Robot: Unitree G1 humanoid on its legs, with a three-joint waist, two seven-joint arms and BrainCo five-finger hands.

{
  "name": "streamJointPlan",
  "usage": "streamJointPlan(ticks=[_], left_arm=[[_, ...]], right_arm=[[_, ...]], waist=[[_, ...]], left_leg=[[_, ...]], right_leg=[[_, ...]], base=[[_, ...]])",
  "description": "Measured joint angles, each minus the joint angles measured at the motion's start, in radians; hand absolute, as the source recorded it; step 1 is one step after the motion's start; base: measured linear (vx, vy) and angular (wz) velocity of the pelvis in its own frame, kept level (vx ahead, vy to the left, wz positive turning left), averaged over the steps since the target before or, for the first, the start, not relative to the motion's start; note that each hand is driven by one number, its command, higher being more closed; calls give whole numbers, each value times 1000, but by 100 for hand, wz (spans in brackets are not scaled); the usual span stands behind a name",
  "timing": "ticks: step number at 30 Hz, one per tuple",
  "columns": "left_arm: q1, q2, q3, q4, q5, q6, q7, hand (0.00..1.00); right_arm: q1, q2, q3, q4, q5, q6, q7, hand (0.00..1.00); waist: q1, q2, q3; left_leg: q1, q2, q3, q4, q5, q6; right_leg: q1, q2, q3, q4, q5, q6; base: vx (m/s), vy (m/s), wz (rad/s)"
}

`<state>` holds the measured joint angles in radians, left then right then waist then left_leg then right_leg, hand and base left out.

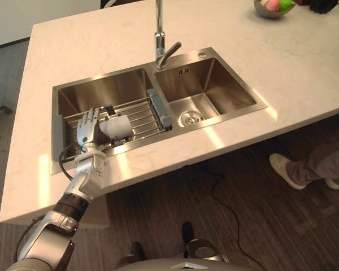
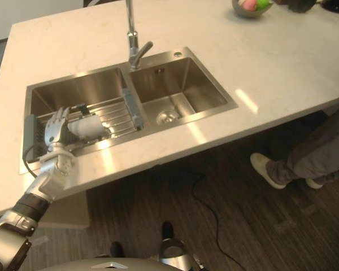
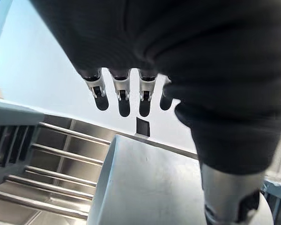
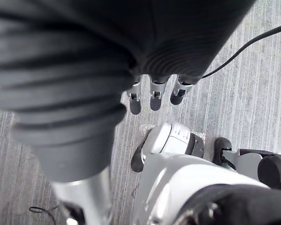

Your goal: Walk over to the sink, pick up the cup, carry it to the dishwasher, place the cup inside the dishwasher, then close the dishwasher door

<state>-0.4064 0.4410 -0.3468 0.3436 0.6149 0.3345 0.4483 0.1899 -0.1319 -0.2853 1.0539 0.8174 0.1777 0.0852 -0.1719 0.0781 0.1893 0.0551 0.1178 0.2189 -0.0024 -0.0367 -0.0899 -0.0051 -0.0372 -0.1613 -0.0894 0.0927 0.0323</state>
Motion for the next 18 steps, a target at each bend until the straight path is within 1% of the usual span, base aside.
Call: streamJointPlan(ticks=[1, 5, 8, 10, 12, 15, 18], left_arm=[[-3, 13, -18, -2, 0, 1, -11, 0], [-8, 19, -39, -20, 1, 16, -47, 0], [-9, 18, -68, -23, 51, 15, -59, 0], [-9, 17, -91, -23, 136, 13, -63, 0], [-9, 13, -93, -20, 156, 19, -64, 0], [-12, 13, -104, -19, 155, 61, -66, 0], [-19, 15, -120, -17, 153, 89, -66, 0]], right_arm=[[0, -1, 0, -2, 0, -1, 1, 0], [0, -3, 9, -8, 0, -9, 12, 0], [-7, -4, 17, -9, 1, -19, 22, 0], [-15, -10, 44, -9, 2, -19, 21, 0], [-16, -15, 49, -9, 2, -14, 15, 0], [-15, -17, 48, -6, 4, 5, -2, 0], [-15, -18, 46, 4, 10, 6, -4, 0]], waist=[[0, 2, 1], [1, 7, -1], [1, 10, -3], [-3, 9, -2], [-9, 9, -2], [-18, 8, -2], [-21, 5, 0]], left_leg=[[0, 3, 0, 0, -1, -1], [1, 4, -4, 0, 0, -7], [1, 1, -11, 0, 2, -1], [1, -3, -11, 1, 1, 2], [1, -5, -12, 1, 1, 3], [1, -6, -12, 1, 1, 3], [1, -6, -14, 1, 1, 4]], right_leg=[[0, 1, 0, 0, 1, 2], [2, 4, -5, 0, -2, 5], [6, 4, -11, 0, 0, 3], [6, 1, -11, 0, 1, 4], [7, -1, -12, 0, 0, 5], [7, -5, -13, 0, -1, 7], [8, -8, -15, 0, -1, 8]], base=[[0, 0, 0], [47, 13, 3], [30, 18, 6], [0, 0, 0], [0, 0, 0], [0, 0, 0], [0, 0, 0]])
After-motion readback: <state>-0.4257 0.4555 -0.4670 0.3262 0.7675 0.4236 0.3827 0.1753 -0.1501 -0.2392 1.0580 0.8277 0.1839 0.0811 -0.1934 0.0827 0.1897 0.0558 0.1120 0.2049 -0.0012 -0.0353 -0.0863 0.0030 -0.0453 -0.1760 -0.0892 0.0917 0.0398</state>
